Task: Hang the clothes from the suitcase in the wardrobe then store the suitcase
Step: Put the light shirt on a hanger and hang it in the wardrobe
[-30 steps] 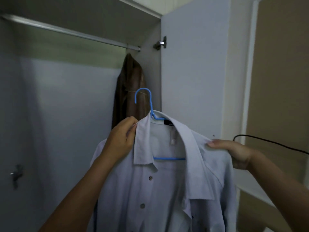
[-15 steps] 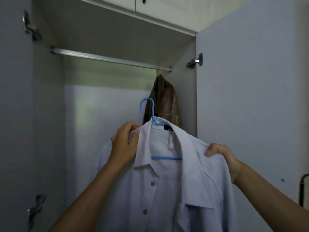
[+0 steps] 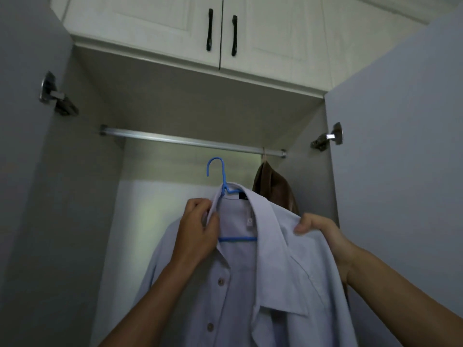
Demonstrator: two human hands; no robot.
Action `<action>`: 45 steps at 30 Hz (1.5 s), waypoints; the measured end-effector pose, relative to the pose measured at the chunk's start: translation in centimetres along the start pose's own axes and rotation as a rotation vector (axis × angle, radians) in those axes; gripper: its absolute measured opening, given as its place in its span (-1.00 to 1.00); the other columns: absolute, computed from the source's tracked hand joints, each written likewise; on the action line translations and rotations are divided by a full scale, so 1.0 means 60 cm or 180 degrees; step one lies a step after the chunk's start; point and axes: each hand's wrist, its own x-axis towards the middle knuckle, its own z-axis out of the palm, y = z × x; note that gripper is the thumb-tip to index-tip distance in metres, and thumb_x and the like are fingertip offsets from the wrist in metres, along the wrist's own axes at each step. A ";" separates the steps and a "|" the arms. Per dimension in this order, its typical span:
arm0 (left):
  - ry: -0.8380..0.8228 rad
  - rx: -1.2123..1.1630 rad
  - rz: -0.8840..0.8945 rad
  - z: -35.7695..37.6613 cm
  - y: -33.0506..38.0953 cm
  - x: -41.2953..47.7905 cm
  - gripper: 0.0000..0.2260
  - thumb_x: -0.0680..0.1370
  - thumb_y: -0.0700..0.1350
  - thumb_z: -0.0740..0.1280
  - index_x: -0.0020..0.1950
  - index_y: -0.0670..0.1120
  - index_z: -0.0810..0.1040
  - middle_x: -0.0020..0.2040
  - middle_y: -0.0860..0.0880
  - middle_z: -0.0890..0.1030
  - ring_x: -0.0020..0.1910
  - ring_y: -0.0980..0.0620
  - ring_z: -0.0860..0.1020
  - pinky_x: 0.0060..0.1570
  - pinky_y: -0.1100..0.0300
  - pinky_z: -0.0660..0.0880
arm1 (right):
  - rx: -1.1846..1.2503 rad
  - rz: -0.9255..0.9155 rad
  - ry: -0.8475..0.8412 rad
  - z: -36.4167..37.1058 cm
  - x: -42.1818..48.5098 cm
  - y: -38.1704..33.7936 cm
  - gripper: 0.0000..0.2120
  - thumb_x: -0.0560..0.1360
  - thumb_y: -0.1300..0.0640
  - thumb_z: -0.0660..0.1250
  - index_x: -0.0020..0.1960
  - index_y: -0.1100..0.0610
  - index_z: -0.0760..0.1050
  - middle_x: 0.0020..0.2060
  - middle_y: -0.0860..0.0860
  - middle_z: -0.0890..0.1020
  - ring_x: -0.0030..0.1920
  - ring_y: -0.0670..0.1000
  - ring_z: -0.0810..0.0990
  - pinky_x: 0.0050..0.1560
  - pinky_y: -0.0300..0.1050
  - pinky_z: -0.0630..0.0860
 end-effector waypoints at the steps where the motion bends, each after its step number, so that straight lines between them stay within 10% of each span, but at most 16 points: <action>1: -0.0067 -0.0019 0.0016 0.012 -0.004 0.018 -0.89 0.58 -0.27 0.32 -0.14 -0.17 0.45 -0.04 -0.02 0.45 -0.08 0.28 0.46 -0.14 0.41 0.35 | 0.0052 -0.0067 0.0051 -0.002 0.013 -0.007 -0.59 0.19 0.19 0.26 -0.08 0.30 0.72 -0.15 0.25 0.69 -0.24 0.18 0.66 -0.16 -0.08 0.59; 6: -0.0176 0.0095 0.0136 0.062 -0.026 0.133 -0.82 0.56 -0.25 0.33 -0.19 -0.19 0.38 -0.17 -0.06 0.46 -0.21 0.17 0.43 -0.26 0.29 0.32 | 0.0077 -0.0314 0.0161 -0.019 0.089 -0.045 -0.27 0.13 0.10 0.39 0.29 0.31 0.57 0.05 0.28 0.61 -0.01 0.27 0.55 0.04 0.08 0.48; 16: -0.0599 -0.0278 -0.0424 0.143 -0.111 0.272 -0.92 0.59 -0.18 0.34 -0.02 -0.14 0.62 -0.09 -0.09 0.68 -0.10 -0.08 0.63 -0.14 0.16 0.47 | -0.0104 -0.0663 0.0690 -0.009 0.231 -0.147 -0.60 0.28 0.09 0.25 0.00 0.28 0.64 -0.17 0.22 0.65 -0.26 0.20 0.61 -0.15 -0.05 0.53; 22: -0.1053 -0.1066 -0.1195 0.167 -0.149 0.280 -0.79 0.69 0.00 0.20 0.06 -0.01 0.61 0.17 -0.09 0.66 0.15 -0.05 0.60 0.27 -0.06 0.52 | -0.0260 -0.0620 0.0893 0.001 0.319 -0.161 -0.68 0.39 0.12 0.20 -0.02 0.28 0.61 -0.23 0.20 0.65 -0.29 0.18 0.60 -0.17 -0.05 0.54; 29: -0.1359 -0.2034 -0.2076 0.179 -0.187 0.257 -0.50 0.69 0.23 0.07 0.46 -0.05 0.46 0.37 -0.03 0.56 0.36 -0.01 0.50 0.32 -0.08 0.44 | -0.0336 -0.0510 0.1040 -0.004 0.364 -0.143 -0.62 0.30 0.07 0.28 0.03 0.26 0.58 -0.15 0.22 0.62 -0.26 0.18 0.58 -0.12 -0.06 0.53; 42: -0.1436 -0.2568 -0.2410 0.162 -0.237 0.216 -0.41 0.67 0.29 0.01 0.35 -0.09 0.57 0.28 -0.07 0.63 0.28 -0.02 0.57 0.35 -0.17 0.46 | -0.0602 -0.0151 0.1189 -0.023 0.349 -0.099 -0.43 0.47 -0.23 0.37 0.25 0.19 0.64 0.12 0.21 0.70 0.07 0.20 0.65 0.23 0.08 0.56; 45: -0.1392 -0.2492 -0.2434 0.145 -0.228 0.205 -0.43 0.68 0.28 0.01 0.29 -0.09 0.60 0.26 -0.09 0.64 0.27 -0.05 0.58 0.34 -0.18 0.47 | -0.0695 -0.0039 0.1250 -0.033 0.329 -0.104 -0.27 0.43 -0.32 0.32 0.27 0.29 0.57 -0.04 0.19 0.68 -0.09 0.15 0.64 0.03 -0.03 0.60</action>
